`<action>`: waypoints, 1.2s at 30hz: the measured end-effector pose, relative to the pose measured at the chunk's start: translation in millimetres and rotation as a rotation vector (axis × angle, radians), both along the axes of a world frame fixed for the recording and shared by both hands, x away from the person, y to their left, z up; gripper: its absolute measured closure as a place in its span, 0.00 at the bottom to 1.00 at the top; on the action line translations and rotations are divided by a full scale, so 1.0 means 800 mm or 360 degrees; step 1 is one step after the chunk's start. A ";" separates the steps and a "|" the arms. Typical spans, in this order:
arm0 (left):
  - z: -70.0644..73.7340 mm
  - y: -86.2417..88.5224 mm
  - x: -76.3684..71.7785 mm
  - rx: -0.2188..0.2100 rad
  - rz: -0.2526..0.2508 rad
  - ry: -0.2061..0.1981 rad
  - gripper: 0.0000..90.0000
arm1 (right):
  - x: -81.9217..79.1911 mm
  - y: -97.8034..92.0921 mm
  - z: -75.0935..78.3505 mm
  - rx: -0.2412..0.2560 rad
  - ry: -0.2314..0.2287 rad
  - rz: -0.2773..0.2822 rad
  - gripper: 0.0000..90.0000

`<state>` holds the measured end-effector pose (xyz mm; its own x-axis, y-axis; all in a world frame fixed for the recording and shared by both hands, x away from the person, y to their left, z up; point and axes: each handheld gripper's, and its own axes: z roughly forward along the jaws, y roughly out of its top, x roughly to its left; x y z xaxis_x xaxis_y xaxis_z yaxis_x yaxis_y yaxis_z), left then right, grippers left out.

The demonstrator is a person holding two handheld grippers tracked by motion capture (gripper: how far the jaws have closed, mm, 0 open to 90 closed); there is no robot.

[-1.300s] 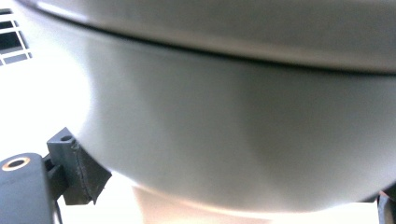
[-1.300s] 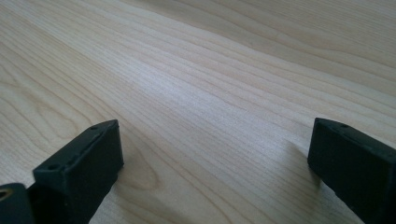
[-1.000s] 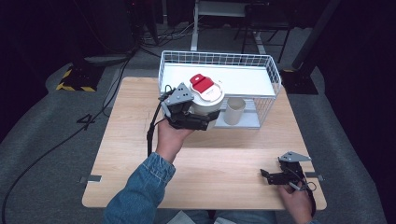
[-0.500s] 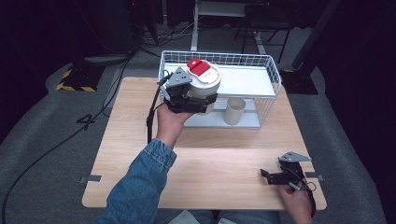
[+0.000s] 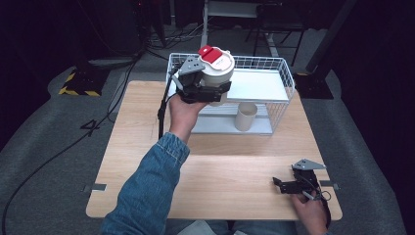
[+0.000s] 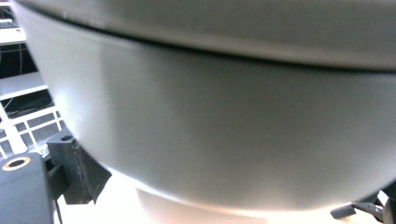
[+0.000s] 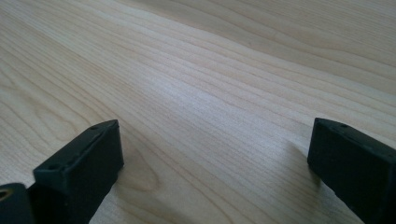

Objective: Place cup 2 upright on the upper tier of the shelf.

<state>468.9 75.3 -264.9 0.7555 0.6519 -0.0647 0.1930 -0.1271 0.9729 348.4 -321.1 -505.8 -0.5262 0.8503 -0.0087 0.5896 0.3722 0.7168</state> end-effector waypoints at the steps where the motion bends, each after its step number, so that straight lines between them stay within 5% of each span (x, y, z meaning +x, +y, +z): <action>1: 0.000 0.000 0.000 0.0000 0.0000 0.0000 0.11 | 0.000 0.000 0.000 0.0000 0.0000 0.0000 0.04; 15: 0.002 -0.019 0.045 -0.0025 0.0151 -0.0019 0.11 | 0.000 0.000 0.000 0.0000 0.0000 0.0000 0.04; 36: -0.022 -0.054 0.097 -0.0013 0.0321 0.0091 0.11 | 0.000 0.000 0.000 0.0005 0.0002 -0.0004 0.04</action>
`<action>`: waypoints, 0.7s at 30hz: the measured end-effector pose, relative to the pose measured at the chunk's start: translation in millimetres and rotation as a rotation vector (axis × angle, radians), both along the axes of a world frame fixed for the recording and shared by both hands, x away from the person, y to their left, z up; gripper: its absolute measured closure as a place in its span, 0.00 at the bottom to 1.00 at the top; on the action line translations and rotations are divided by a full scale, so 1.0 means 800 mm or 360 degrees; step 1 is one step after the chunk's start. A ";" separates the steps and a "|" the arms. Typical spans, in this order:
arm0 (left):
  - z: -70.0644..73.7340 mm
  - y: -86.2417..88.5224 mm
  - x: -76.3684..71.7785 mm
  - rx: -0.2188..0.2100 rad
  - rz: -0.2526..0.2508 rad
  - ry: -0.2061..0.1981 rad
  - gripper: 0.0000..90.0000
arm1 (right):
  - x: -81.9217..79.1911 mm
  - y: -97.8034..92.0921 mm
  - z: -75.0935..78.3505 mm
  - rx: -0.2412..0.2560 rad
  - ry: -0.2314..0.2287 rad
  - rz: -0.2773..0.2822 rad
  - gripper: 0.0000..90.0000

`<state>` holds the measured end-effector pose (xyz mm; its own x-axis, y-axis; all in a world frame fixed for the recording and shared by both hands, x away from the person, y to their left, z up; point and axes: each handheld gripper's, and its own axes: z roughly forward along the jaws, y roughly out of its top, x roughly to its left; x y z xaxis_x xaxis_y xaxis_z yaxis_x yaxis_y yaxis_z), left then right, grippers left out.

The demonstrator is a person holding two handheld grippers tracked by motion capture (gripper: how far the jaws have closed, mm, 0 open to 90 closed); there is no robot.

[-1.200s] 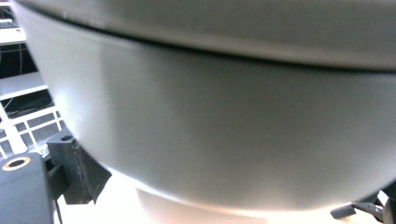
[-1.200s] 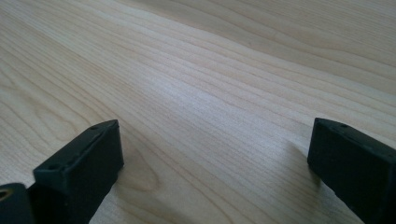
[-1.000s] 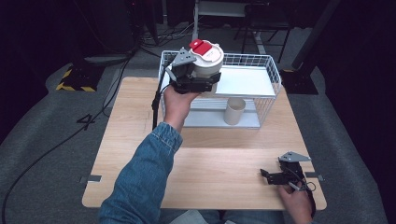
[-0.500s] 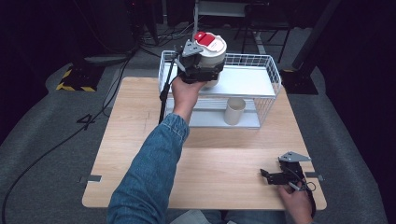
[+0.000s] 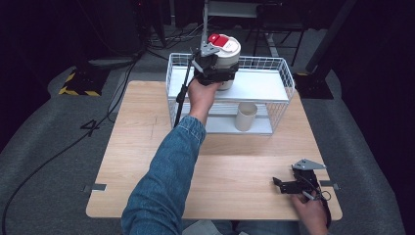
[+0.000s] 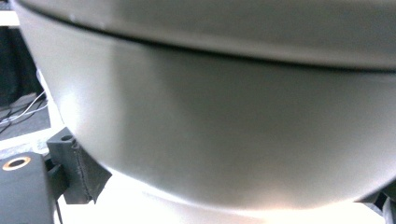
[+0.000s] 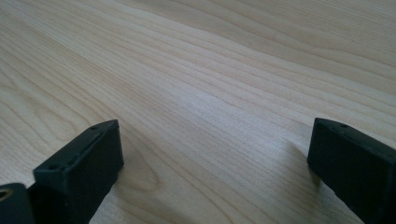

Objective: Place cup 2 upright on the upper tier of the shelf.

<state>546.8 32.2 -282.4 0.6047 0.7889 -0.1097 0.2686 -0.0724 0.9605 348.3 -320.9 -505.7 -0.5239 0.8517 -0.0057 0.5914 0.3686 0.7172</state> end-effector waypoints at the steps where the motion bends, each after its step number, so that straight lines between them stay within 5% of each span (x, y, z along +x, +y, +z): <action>1: -0.001 -0.001 0.001 0.0009 0.0006 0.0006 0.11 | 0.000 0.000 0.000 0.0000 0.0000 0.0000 0.04; 10: -0.006 -0.005 0.005 0.0028 0.0025 0.0037 0.11 | 0.000 0.000 0.000 -0.0001 -0.0001 0.0001 0.04; 21: -0.010 -0.012 0.005 0.0051 0.0048 0.0000 0.11 | 0.000 0.000 0.000 0.0000 0.0000 0.0000 0.04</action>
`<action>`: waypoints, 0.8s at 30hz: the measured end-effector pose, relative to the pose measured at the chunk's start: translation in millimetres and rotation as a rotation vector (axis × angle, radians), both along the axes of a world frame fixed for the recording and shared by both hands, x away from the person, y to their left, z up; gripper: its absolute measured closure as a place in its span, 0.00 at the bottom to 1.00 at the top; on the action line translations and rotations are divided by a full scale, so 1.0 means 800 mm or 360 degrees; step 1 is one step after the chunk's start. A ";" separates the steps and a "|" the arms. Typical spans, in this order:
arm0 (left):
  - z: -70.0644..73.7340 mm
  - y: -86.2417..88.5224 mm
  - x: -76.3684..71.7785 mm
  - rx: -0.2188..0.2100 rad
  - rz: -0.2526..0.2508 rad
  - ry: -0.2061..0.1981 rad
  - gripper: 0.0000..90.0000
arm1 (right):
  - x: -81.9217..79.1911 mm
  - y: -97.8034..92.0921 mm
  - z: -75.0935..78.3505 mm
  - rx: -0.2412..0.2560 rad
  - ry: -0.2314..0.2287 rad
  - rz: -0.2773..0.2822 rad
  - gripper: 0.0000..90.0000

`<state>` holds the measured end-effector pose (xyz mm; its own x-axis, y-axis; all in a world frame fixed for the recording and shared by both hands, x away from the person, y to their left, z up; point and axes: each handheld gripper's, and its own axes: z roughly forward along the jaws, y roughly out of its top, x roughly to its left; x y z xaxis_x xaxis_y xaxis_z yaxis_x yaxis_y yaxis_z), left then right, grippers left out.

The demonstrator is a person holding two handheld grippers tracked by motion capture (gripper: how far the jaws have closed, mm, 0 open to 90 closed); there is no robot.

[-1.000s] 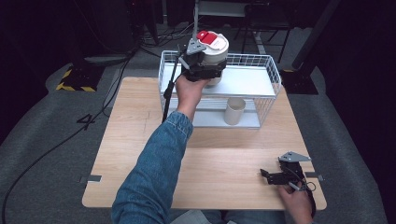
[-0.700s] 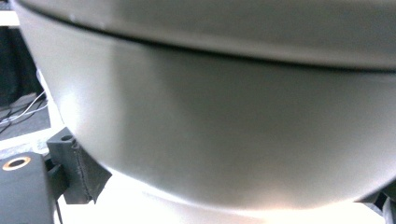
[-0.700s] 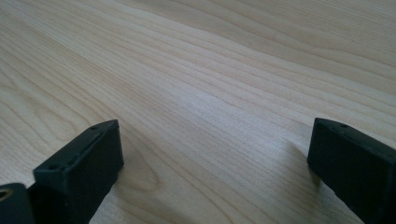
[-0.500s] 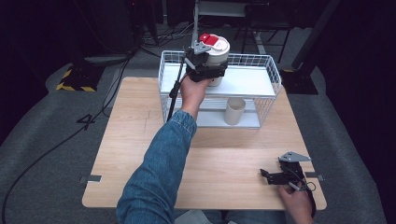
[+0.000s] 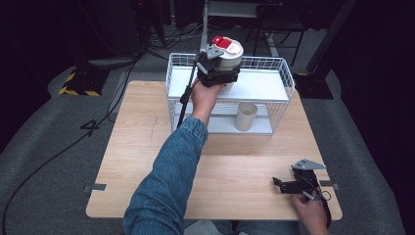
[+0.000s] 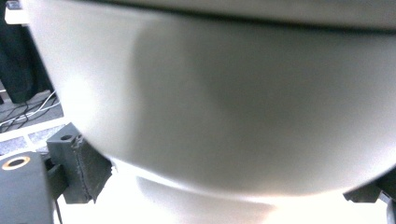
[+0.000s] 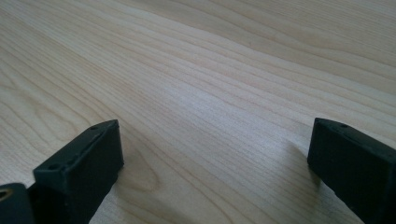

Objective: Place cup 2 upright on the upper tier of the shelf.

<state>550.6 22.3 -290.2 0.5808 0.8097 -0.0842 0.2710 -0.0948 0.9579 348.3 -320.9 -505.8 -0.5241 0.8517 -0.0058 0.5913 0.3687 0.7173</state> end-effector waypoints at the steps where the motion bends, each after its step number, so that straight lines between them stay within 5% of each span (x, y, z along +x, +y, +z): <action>1: -0.001 0.000 0.001 -0.0009 0.0001 0.0003 0.11 | 0.000 0.000 0.000 0.0000 0.0000 0.0000 0.04; 10: -0.007 -0.002 0.000 -0.0041 0.0019 -0.0051 0.10 | 0.000 0.000 0.000 0.0000 0.0001 0.0000 0.04; 24: 0.006 0.011 -0.014 -0.0075 0.0016 -0.0020 0.03 | 0.000 0.000 0.000 -0.0001 -0.0001 0.0002 0.04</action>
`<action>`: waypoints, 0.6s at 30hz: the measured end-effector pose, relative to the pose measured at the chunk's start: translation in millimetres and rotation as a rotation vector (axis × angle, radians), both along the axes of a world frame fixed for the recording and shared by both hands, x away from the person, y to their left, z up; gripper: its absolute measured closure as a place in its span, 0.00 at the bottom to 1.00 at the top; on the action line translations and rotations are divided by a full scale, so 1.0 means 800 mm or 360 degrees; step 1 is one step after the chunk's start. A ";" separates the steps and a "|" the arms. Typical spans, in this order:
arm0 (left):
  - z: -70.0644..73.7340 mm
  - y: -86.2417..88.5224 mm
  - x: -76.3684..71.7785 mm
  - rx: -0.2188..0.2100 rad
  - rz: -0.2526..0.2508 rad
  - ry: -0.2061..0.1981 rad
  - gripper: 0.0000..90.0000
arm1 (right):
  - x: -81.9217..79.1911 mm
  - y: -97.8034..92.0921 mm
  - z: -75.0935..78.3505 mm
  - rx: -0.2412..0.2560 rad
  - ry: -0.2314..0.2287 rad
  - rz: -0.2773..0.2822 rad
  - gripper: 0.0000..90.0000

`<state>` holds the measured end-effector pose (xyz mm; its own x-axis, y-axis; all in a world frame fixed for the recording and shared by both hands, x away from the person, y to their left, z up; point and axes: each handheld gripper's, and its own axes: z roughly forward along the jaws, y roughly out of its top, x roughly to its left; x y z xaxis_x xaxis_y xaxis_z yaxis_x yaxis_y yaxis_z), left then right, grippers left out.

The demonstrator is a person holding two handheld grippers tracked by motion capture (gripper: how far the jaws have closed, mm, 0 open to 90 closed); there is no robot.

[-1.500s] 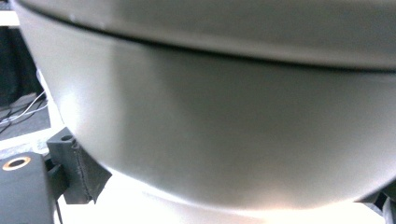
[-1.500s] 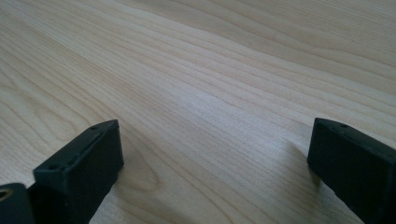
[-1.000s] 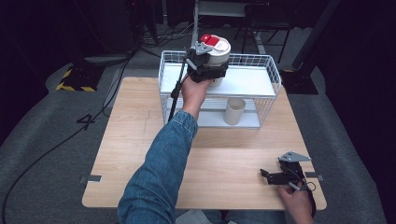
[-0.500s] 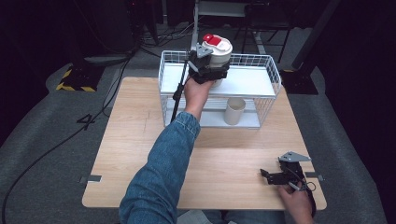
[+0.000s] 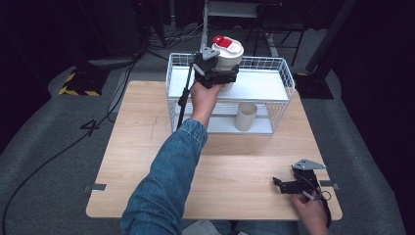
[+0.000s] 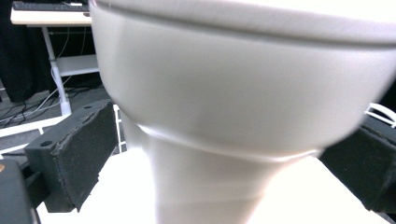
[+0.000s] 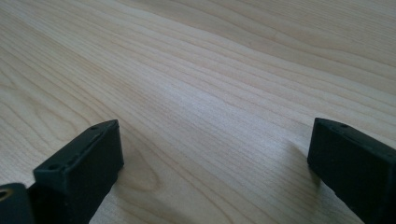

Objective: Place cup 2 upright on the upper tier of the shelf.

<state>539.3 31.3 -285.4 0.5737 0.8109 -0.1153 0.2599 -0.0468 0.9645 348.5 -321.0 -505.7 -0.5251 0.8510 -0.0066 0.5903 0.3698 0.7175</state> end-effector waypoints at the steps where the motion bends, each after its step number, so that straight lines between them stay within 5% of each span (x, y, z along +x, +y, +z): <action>1: 0.001 0.001 -0.002 0.0002 -0.0006 0.0000 0.03 | 0.000 0.000 0.000 0.0000 0.0000 0.0000 0.04; 18: 0.019 0.035 -0.064 0.0019 -0.0090 -0.0065 0.03 | 0.013 -0.005 0.000 0.0003 0.0006 0.0126 0.04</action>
